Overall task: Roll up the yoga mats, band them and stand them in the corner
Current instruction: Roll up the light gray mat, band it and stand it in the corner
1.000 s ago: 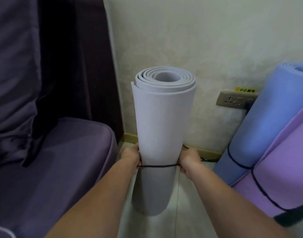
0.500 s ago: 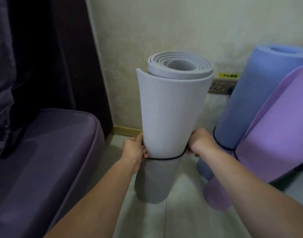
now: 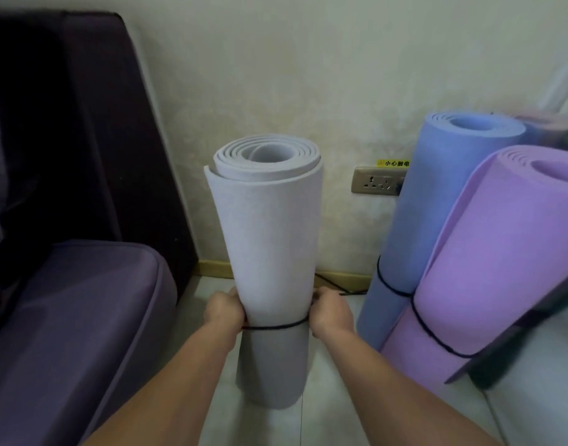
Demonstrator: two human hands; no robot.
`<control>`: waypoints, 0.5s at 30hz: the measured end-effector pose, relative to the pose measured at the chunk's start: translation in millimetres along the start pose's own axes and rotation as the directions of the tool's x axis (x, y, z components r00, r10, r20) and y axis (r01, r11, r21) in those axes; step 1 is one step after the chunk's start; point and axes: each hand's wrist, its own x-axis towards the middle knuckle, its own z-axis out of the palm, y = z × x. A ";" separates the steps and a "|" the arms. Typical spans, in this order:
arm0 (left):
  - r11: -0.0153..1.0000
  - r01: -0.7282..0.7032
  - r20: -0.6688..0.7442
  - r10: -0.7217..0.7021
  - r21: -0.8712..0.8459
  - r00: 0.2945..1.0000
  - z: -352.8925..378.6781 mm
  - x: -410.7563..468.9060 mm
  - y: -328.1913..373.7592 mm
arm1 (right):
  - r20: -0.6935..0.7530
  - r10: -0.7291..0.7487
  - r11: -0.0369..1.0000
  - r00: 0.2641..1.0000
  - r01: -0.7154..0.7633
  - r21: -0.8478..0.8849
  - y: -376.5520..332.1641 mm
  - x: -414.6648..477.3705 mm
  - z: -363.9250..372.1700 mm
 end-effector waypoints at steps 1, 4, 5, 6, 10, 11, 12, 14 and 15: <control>0.998 -0.049 -0.006 0.049 -0.026 0.999 1.3 -1.7 1.6 | 0.010 -0.057 0.998 0.998 0.057 0.018 3.5 -0.9 0.4; 0.984 -0.176 0.058 0.175 0.001 0.983 3.8 -7.3 8.6 | 0.086 -0.221 0.969 0.972 0.208 0.134 10.3 -6.7 -0.9; 0.979 -0.202 0.087 0.203 -0.026 0.975 3.4 -9.5 9.6 | 0.103 -0.246 0.957 0.964 0.225 0.182 10.9 -8.4 -3.6; 0.977 -0.191 0.123 0.202 -0.094 0.972 1.4 -16.7 11.1 | 0.117 -0.254 0.948 0.960 0.224 0.227 11.5 -10.1 -6.0; 0.927 -0.094 0.234 0.188 -0.363 0.954 -4.6 -38.0 13.9 | 0.140 -0.285 0.919 0.948 0.230 0.319 14.3 -9.4 -23.1; 0.912 -0.100 0.260 0.217 -0.398 0.941 -5.0 -42.4 14.5 | 0.126 -0.297 0.913 0.946 0.243 0.327 16.4 -7.0 -28.5; 0.896 -0.113 0.284 0.252 -0.429 0.925 -4.4 -46.5 15.7 | 0.115 -0.308 0.912 0.944 0.258 0.320 19.3 -4.2 -34.5; 0.876 -0.126 0.345 0.311 -0.465 0.885 0.9 -48.0 14.1 | 0.112 -0.328 0.919 0.938 0.289 0.270 25.4 2.3 -42.8; 0.876 -0.129 0.384 0.330 -0.464 0.862 7.0 -47.6 10.4 | 0.111 -0.324 0.925 0.939 0.290 0.246 29.1 4.4 -43.9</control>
